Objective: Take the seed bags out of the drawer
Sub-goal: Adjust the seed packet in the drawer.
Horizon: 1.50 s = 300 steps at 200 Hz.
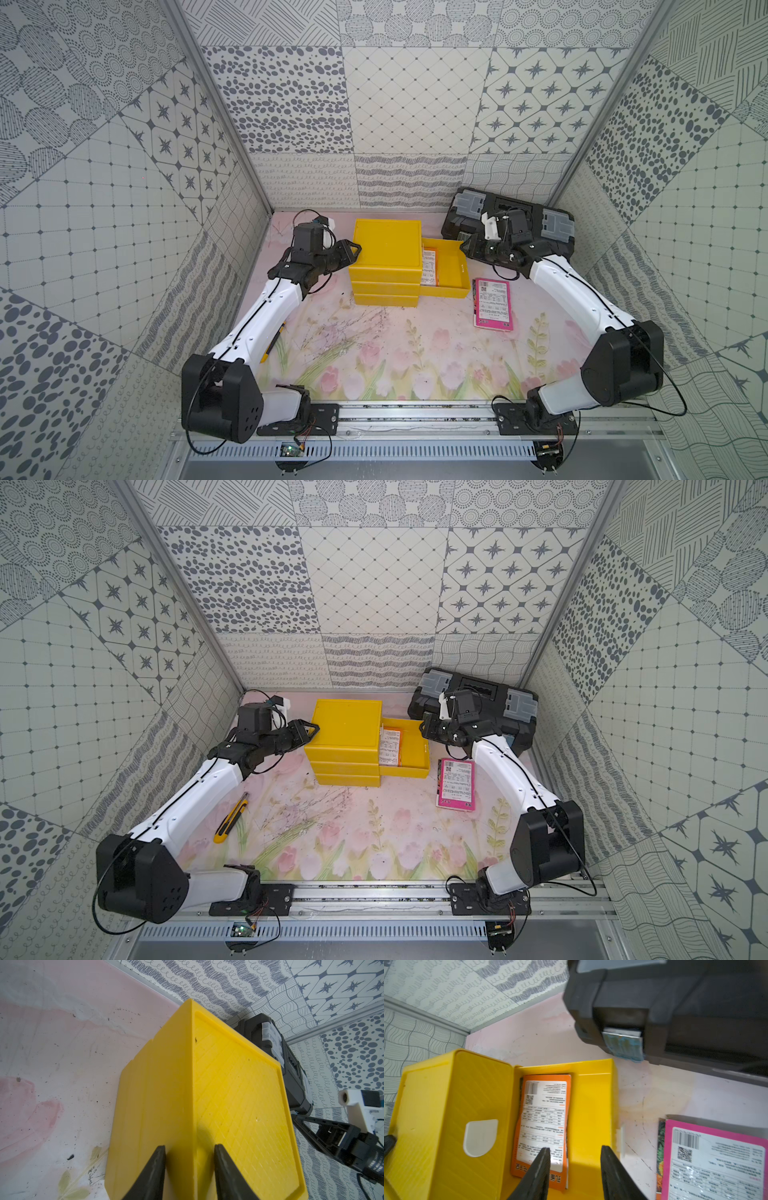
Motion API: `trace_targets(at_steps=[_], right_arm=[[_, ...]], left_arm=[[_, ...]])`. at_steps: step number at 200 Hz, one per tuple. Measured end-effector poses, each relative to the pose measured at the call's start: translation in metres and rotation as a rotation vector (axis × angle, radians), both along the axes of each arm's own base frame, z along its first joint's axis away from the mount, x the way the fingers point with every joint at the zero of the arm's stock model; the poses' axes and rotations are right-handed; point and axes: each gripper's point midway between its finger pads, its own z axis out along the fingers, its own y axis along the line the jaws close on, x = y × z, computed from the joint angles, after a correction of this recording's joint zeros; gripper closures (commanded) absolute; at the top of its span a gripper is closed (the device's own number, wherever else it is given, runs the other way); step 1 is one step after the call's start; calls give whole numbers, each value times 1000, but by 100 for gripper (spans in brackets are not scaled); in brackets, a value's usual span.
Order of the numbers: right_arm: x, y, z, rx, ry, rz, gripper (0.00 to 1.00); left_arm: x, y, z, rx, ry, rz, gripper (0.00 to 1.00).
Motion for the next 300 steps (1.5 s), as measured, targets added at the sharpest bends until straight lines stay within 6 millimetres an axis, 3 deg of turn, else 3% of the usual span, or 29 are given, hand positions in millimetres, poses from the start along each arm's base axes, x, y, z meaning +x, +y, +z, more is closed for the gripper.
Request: trace_targets(at_steps=[34,69,109,148,237,300], right_arm=[[0,45,15,7,-33,83,54],[13,70,-20,-32,34,106,54],[23,69,-72,-99,131,81,54],[27,68,-96,-129,173,71,54],[31,75,-111,-105,204,69,59],[35,77,-114,-46,229,47,81]], left_arm=[[0,0,-1,0,-1,0,60],[0,0,-1,-1,-2,0,60],[0,0,-1,-1,-3,-1,60],[1,0,-1,-2,-5,-1,60],[1,-1,-2,-3,-8,-2,60],[1,-1,-2,-3,-8,-2,60]])
